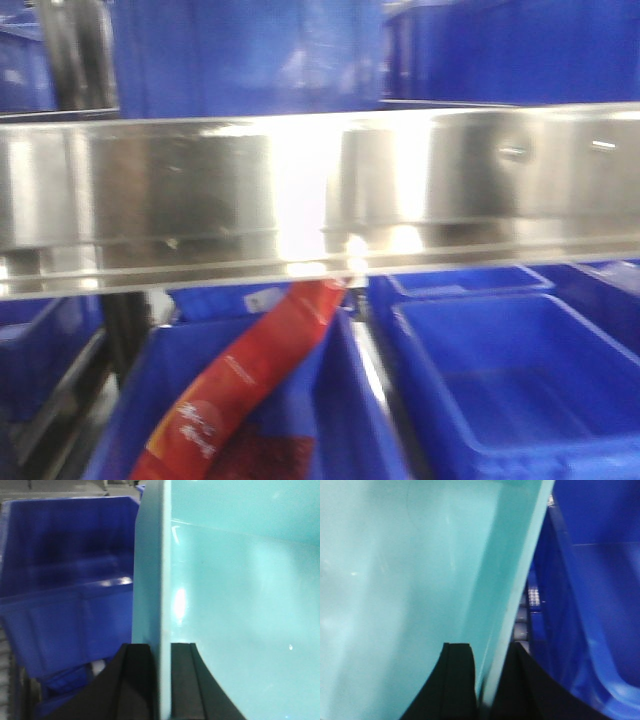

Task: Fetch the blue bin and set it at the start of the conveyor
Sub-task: 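Hold the bin with both grippers and back away from the shelf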

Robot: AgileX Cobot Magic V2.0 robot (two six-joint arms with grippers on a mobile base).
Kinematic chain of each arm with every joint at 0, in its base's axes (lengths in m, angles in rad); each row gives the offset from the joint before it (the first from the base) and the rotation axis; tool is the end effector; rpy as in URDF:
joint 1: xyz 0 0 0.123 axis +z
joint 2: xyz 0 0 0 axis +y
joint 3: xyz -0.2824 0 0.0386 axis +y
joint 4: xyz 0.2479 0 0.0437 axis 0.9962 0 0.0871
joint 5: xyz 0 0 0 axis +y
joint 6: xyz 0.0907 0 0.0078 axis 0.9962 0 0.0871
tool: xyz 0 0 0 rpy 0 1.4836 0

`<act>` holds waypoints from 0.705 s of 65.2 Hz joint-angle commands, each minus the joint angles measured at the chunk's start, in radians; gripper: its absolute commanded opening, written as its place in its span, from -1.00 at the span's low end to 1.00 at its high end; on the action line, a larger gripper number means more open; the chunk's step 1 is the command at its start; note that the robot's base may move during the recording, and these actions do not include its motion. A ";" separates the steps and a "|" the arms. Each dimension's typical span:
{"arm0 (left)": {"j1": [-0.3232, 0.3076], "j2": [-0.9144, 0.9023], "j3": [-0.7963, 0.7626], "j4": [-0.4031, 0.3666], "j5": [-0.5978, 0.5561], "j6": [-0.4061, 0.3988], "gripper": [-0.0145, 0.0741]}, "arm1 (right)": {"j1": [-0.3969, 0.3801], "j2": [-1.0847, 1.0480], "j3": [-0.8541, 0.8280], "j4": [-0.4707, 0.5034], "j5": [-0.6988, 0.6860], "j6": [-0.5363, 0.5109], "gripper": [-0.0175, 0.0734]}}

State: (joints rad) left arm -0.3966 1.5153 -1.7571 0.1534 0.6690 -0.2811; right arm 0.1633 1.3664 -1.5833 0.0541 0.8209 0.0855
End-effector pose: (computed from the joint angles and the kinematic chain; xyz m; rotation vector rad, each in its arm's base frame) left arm 0.3157 -0.1228 0.4790 0.1612 1.9070 -0.2867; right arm 0.2877 0.0511 0.4584 -0.0669 2.0925 0.2146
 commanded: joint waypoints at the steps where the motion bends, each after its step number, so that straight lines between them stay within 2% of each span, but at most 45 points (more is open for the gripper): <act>1: 0.002 -0.013 -0.013 -0.034 -0.069 -0.020 -0.92 | -0.005 -0.001 -0.009 -0.016 -0.081 -0.031 -0.95; 46: 0.002 -0.013 -0.013 -0.034 -0.069 -0.020 -0.92 | -0.005 -0.001 -0.009 -0.016 -0.096 -0.031 -0.95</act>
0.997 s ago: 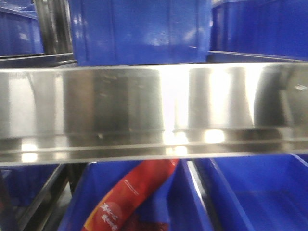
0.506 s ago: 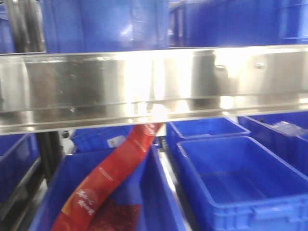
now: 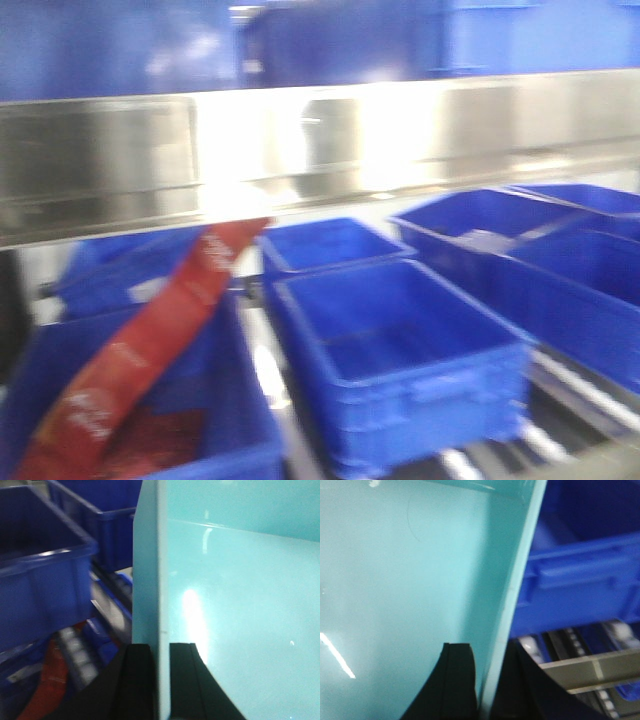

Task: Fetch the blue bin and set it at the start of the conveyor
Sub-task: 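Hold the bin with both grippers and back away from the shelf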

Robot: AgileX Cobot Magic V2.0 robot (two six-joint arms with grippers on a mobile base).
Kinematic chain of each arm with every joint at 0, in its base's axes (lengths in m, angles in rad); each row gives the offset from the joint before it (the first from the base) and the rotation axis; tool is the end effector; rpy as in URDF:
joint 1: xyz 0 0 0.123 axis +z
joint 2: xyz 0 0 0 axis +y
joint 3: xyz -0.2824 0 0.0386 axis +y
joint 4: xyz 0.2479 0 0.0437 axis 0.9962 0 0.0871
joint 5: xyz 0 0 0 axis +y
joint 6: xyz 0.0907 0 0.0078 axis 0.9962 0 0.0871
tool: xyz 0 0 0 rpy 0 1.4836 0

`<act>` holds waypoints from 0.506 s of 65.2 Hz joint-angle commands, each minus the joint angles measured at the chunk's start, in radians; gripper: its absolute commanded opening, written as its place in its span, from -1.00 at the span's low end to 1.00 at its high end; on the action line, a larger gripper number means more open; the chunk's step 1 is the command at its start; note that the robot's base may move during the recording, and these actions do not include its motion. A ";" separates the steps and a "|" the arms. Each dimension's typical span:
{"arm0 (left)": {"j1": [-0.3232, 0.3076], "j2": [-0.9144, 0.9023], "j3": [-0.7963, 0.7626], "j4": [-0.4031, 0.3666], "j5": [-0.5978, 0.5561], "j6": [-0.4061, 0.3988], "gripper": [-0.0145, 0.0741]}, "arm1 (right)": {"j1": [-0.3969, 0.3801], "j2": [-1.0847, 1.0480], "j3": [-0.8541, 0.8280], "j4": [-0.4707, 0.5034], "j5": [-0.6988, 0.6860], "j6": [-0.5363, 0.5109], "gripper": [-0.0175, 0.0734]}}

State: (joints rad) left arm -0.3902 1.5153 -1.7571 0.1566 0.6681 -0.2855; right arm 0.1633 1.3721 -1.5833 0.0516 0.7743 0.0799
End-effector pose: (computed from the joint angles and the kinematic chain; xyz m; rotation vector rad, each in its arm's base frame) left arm 0.3166 -0.1207 0.4791 0.1519 1.9062 -0.2821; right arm 0.2917 0.0514 0.4604 -0.0703 2.0511 0.2114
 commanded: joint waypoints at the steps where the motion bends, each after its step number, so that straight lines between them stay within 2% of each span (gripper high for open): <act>1: -0.004 -0.013 -0.013 -0.038 -0.068 -0.015 -0.92 | -0.005 -0.007 -0.009 -0.013 -0.049 -0.025 -0.95; 33: -0.004 -0.013 -0.013 -0.038 -0.068 -0.015 -0.92 | -0.005 -0.007 -0.009 -0.013 -0.049 -0.025 -0.95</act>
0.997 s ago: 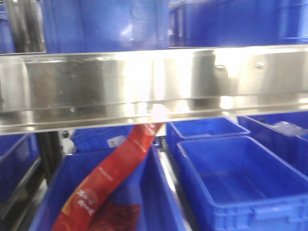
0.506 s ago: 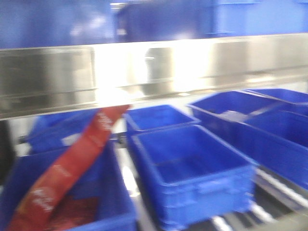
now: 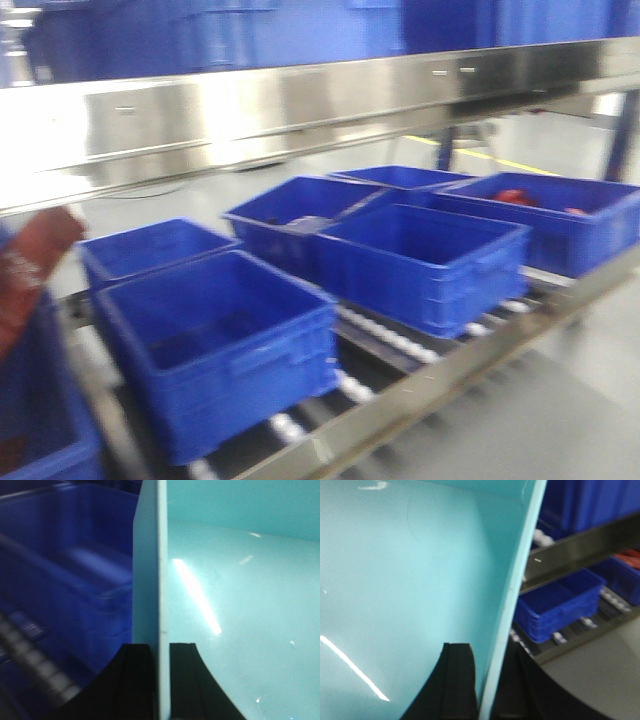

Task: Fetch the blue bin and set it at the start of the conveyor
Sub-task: 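Hold the bin with both grippers and back away from the shelf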

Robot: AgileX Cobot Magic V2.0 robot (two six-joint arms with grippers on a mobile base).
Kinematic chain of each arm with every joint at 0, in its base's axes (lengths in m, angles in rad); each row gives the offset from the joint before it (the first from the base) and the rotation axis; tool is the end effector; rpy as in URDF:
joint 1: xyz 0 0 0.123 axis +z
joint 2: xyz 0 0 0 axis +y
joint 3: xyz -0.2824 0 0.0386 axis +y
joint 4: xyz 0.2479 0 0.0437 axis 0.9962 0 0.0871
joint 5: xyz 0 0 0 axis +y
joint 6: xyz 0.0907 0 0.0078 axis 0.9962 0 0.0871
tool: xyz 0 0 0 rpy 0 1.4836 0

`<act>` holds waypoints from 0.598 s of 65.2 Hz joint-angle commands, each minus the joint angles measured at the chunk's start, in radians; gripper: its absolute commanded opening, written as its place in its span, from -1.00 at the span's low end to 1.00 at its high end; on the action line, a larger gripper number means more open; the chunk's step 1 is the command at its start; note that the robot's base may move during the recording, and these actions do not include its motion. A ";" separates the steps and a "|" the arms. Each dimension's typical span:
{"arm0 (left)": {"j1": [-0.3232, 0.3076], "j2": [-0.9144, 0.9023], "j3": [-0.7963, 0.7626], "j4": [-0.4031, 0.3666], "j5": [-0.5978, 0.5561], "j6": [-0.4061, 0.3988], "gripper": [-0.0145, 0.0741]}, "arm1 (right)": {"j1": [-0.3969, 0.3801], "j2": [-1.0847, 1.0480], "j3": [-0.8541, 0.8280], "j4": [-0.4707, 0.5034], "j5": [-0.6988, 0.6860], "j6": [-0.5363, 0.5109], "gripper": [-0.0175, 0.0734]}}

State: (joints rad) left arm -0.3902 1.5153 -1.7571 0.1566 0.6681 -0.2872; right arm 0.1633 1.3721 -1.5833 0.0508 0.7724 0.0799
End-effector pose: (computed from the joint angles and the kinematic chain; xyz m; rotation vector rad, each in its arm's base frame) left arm 0.3166 -0.1207 0.4791 0.1503 1.9064 -0.2833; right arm 0.2918 0.0513 0.4606 -0.0704 2.0492 0.2106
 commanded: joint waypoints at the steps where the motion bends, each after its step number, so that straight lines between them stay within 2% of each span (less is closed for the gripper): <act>1: -0.004 -0.013 -0.013 -0.038 -0.068 -0.013 -0.92 | -0.005 -0.007 -0.009 -0.013 -0.047 -0.025 -0.95; 39: -0.004 -0.013 -0.013 -0.038 -0.068 -0.013 -0.92 | -0.005 -0.007 -0.009 -0.013 -0.047 -0.025 -0.95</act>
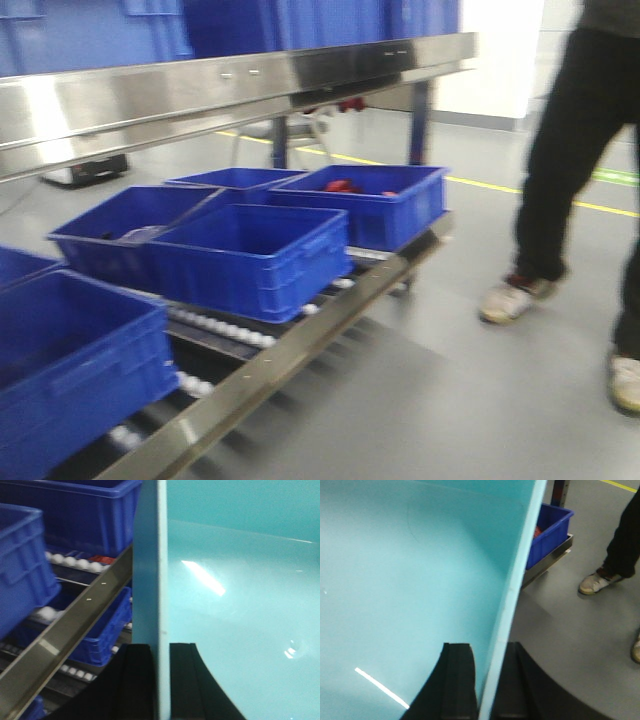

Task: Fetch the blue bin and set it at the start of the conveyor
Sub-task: 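Hold the bin with both grippers and back away from the shelf, then carry the bin with both grippers while driving to the red-framed conveyor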

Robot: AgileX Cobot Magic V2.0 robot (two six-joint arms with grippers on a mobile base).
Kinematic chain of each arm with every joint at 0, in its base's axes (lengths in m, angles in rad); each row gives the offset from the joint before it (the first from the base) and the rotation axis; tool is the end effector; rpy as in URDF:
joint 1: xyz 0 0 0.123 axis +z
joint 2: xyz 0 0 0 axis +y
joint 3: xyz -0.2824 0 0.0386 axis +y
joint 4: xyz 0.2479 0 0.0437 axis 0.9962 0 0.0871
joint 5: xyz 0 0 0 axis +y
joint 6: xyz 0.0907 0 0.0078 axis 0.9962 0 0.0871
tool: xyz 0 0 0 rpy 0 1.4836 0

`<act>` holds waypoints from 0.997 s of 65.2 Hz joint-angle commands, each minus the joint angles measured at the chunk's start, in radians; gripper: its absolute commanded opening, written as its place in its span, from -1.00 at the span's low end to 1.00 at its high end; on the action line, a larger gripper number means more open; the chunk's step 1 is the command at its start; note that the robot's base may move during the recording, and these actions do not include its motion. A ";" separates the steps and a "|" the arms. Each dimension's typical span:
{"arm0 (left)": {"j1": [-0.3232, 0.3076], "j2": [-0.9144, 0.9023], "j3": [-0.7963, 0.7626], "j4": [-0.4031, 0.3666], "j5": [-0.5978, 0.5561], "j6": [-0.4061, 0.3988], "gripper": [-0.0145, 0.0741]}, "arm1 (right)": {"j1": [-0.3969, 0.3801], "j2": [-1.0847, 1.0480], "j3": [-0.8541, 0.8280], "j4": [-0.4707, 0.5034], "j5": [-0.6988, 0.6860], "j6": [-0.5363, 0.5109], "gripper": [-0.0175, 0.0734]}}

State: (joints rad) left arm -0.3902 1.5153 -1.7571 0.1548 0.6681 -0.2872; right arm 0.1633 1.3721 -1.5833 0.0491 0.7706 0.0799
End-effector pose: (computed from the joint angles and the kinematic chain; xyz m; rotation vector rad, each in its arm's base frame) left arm 0.3165 -0.1208 0.4791 0.1498 1.9068 -0.2852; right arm 0.2919 0.0512 0.4607 -0.0708 2.0473 0.2088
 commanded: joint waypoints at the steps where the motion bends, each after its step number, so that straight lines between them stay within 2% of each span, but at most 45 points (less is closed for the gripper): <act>1: -0.004 -0.013 -0.013 -0.036 -0.068 -0.013 -0.92 | -0.005 -0.007 -0.009 -0.011 -0.046 -0.025 -0.95; 65: -0.004 -0.013 -0.013 -0.036 -0.068 -0.013 -0.92 | -0.005 -0.007 -0.009 -0.011 -0.046 -0.025 -0.95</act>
State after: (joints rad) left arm -0.3902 1.5153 -1.7571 0.1529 0.6681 -0.2872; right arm 0.1617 1.3721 -1.5833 0.0491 0.7706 0.0799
